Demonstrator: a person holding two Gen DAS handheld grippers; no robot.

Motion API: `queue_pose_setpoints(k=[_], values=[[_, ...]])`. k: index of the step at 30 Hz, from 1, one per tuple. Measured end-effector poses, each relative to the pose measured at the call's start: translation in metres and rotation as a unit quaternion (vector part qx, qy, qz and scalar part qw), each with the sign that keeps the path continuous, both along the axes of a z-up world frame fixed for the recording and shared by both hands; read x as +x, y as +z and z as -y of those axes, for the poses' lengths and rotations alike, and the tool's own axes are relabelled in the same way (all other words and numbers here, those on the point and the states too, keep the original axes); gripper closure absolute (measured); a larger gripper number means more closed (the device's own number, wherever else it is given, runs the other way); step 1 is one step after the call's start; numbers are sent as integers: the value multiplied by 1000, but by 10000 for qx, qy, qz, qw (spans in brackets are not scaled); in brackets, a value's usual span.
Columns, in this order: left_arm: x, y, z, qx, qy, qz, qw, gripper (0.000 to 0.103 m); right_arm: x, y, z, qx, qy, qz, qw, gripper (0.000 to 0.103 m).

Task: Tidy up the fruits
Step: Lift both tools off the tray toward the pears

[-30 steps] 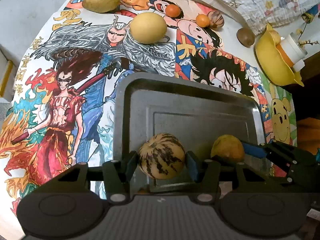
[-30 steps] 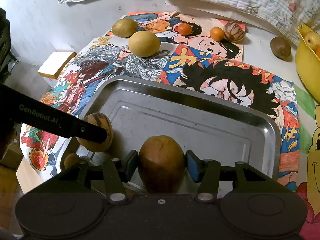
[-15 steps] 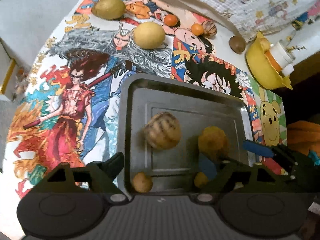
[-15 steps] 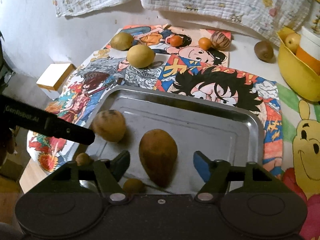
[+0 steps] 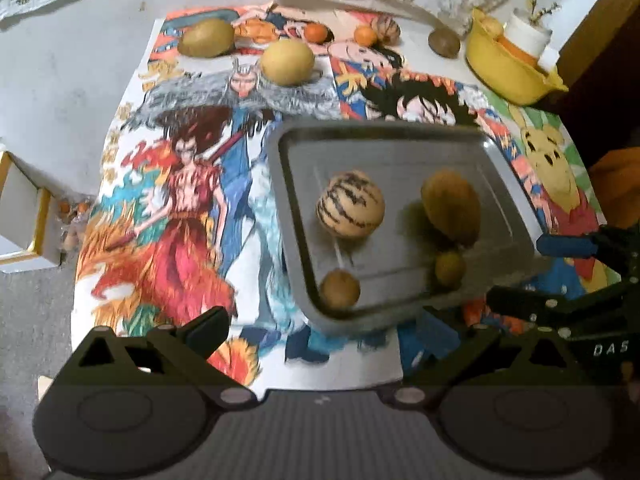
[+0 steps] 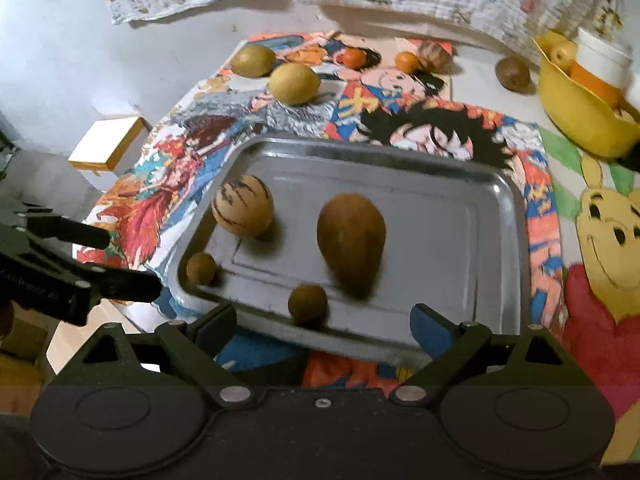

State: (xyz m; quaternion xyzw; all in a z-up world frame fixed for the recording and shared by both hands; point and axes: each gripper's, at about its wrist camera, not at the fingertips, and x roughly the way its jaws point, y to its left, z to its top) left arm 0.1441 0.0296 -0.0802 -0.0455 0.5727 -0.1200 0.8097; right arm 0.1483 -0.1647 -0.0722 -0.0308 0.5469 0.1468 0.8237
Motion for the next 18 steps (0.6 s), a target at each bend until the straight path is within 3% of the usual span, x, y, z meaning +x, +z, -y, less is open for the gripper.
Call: queue_pose_setpoints(k=[6, 18], values=[[-13, -6, -3, 299, -93, -93, 9995, 1, -11, -6, 5, -415, -426, -281, 9978, 3], [-7, -10, -32, 695, 467, 133, 9964, 1, -3, -4, 19, -1047, -1001, 27, 9895, 1]])
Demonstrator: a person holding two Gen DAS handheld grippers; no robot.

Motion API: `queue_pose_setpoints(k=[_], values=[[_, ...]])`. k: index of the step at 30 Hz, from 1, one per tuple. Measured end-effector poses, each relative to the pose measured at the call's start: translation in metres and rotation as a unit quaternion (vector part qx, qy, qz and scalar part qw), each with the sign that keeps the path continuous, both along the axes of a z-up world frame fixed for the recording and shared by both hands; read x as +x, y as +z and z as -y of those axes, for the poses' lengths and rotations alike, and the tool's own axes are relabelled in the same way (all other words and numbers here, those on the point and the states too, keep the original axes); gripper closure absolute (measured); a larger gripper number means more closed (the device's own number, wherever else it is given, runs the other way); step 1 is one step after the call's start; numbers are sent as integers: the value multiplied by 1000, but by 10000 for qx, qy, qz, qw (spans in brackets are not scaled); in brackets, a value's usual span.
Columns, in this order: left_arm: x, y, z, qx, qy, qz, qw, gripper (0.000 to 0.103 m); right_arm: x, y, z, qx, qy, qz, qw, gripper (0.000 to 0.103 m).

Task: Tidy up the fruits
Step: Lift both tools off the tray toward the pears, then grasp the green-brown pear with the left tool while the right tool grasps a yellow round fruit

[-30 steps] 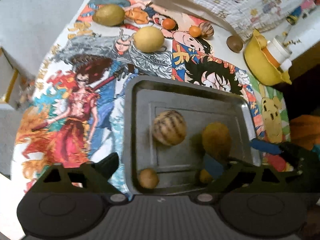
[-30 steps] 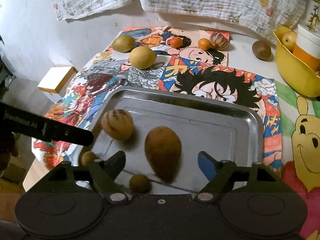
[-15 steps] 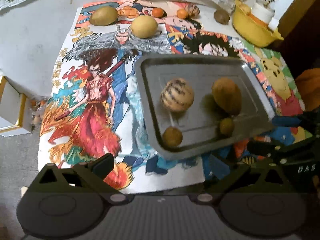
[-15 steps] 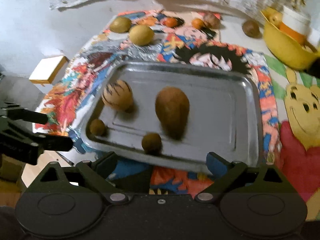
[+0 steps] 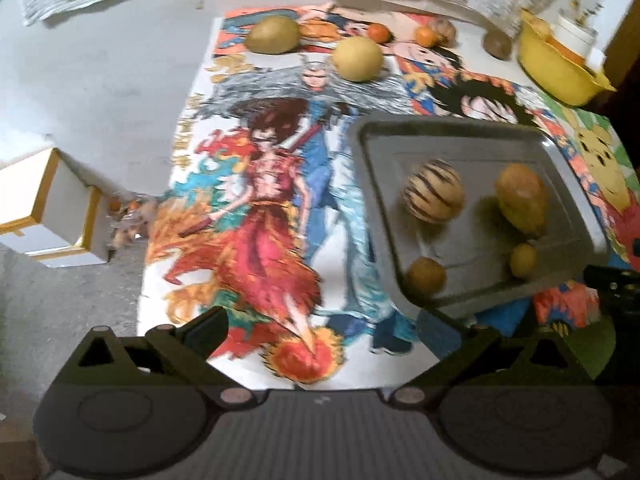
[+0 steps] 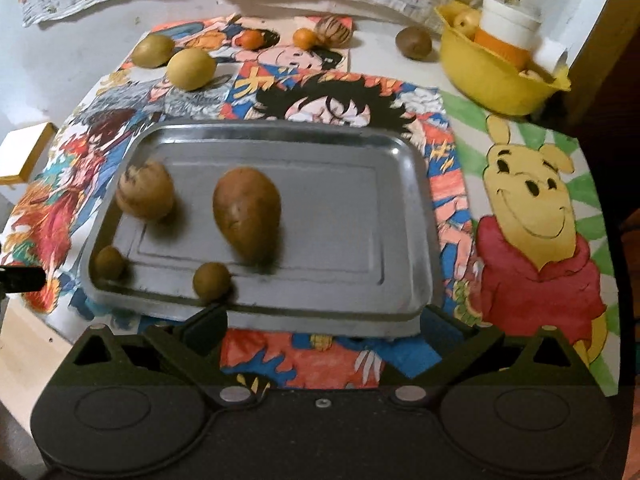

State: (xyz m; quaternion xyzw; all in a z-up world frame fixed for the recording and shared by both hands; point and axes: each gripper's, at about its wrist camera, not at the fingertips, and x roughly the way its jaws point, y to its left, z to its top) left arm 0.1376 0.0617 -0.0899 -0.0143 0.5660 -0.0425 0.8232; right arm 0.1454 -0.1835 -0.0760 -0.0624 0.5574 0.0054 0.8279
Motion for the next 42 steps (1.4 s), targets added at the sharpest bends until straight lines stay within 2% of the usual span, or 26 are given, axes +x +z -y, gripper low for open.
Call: queue_pose_setpoints(k=[8, 13, 17, 25, 29, 31, 37, 42], values=[[21, 0, -17, 181, 340, 52, 9992, 1, 23, 2, -5, -88, 93, 267, 9996, 1], [43, 4, -25, 140, 508, 48, 9986, 1, 42, 14, -8, 385, 275, 703, 9964, 1], [64, 9, -28, 145, 657, 125, 9977, 1, 65, 21, -16, 508, 601, 928, 9926, 1], [117, 17, -33, 94, 879, 298, 9956, 1, 115, 19, -36, 603, 1140, 946, 9871, 1], [148, 18, -47, -279, 1093, 342, 9930, 1, 136, 18, -48, 655, 1452, 952, 9826, 1], [163, 19, -55, -340, 1246, 402, 9908, 1, 146, 16, -56, 679, 1658, 953, 9792, 1], [209, 13, -68, -260, 1407, 513, 9884, 1, 179, 2, -81, 789, 2106, 868, 9705, 1], [241, -2, -64, -234, 1326, 490, 9897, 1, 209, -15, -94, 929, 2210, 714, 9682, 1]])
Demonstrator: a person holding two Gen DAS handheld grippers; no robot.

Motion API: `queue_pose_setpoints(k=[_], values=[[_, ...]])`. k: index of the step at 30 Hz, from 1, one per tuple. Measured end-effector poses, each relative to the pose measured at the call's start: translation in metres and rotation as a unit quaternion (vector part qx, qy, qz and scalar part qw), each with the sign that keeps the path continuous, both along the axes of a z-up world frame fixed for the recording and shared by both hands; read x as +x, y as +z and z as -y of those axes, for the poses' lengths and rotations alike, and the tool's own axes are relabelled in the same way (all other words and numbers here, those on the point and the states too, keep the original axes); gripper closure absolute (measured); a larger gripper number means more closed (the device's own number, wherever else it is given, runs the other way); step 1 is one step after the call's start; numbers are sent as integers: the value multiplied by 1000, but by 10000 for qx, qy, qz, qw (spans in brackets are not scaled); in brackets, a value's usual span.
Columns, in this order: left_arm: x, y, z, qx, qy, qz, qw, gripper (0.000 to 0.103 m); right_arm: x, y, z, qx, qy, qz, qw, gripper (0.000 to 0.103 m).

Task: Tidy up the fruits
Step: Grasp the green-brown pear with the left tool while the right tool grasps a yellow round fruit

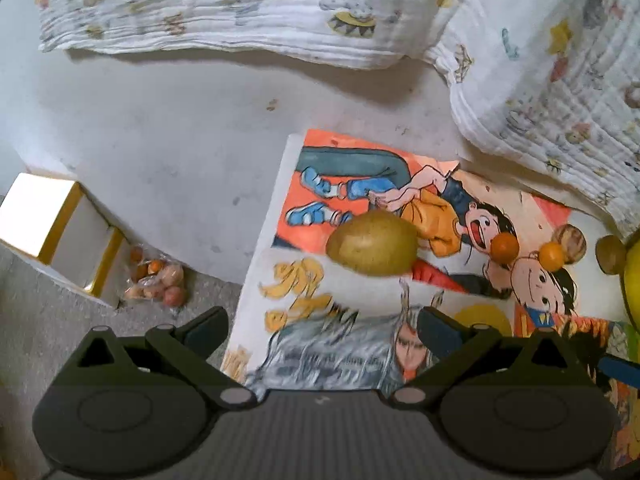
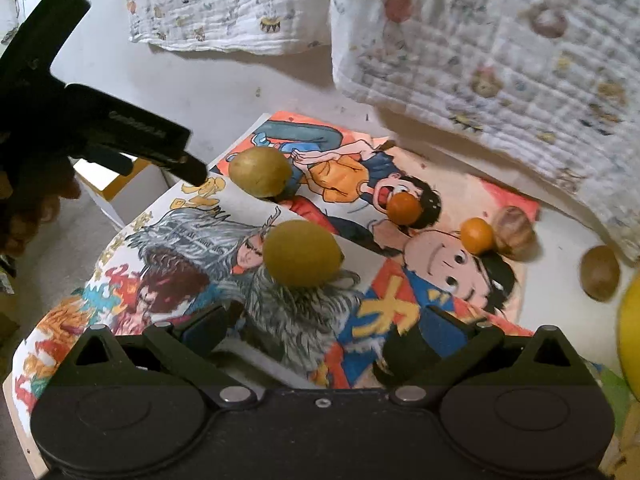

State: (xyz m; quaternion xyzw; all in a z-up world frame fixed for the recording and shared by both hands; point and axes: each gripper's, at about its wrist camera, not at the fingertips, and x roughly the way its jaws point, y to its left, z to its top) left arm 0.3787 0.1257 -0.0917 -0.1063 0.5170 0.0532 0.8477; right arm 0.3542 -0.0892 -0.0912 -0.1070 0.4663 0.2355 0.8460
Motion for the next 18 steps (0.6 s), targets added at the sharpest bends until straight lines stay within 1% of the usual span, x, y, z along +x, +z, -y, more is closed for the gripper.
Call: queue_pose_setpoints(k=[2, 5, 9, 11, 13, 16, 18], values=[[11, -6, 4, -24, -7, -29, 10000, 1, 11, -6, -3, 68, -15, -72, 10000, 1], [26, -15, 9, -160, 14, -56, 9999, 1, 23, -15, -4, 204, -13, -166, 9997, 1], [45, -26, 15, -235, 72, -61, 9997, 1, 35, -26, -8, 238, 73, -204, 9995, 1], [51, -29, 18, -183, 61, 5, 9998, 1, 40, -30, -9, 294, 72, -202, 9993, 1], [57, -31, 22, -51, 24, 98, 9999, 1, 47, -35, -12, 320, 73, -258, 9991, 4], [67, -34, 28, 102, -74, 122, 9998, 1, 55, -42, -16, 322, 94, -349, 9988, 7], [72, -36, 28, 133, -101, 96, 9998, 2, 59, -44, -20, 355, 115, -387, 9986, 9]])
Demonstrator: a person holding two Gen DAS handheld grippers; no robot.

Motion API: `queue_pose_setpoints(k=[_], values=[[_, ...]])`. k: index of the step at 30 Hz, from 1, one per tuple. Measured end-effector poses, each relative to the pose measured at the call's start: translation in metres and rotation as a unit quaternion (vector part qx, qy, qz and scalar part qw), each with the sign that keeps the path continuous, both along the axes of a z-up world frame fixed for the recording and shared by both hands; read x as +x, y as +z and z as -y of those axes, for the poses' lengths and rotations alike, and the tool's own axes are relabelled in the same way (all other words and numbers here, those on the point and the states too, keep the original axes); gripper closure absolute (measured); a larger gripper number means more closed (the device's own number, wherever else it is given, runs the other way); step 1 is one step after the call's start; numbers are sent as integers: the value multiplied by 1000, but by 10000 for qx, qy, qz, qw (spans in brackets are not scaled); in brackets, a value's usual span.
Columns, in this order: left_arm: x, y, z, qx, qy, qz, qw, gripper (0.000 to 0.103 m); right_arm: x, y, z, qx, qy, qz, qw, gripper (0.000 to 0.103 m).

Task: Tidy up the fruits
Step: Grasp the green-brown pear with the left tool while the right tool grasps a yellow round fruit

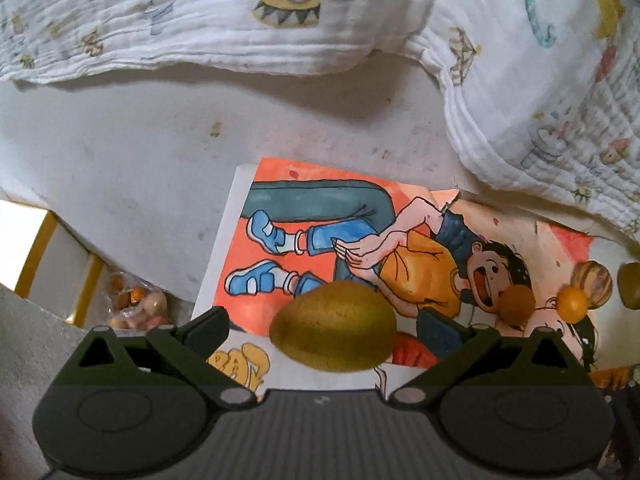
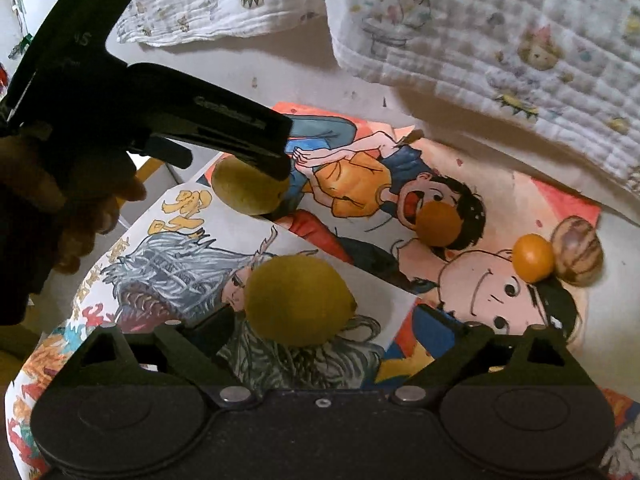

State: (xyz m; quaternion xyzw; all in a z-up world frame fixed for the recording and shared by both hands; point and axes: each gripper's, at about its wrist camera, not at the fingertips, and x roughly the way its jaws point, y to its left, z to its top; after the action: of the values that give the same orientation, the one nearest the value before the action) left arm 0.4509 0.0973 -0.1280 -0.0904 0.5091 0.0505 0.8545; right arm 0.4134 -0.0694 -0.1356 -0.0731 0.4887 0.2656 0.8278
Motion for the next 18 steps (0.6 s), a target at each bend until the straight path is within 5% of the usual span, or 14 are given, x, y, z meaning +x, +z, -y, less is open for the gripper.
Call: queue_pose_setpoints(k=[18], values=[[8, -17, -1, -190, 78, -192, 9996, 22, 11, -21, -15, -129, 283, -108, 9995, 23]])
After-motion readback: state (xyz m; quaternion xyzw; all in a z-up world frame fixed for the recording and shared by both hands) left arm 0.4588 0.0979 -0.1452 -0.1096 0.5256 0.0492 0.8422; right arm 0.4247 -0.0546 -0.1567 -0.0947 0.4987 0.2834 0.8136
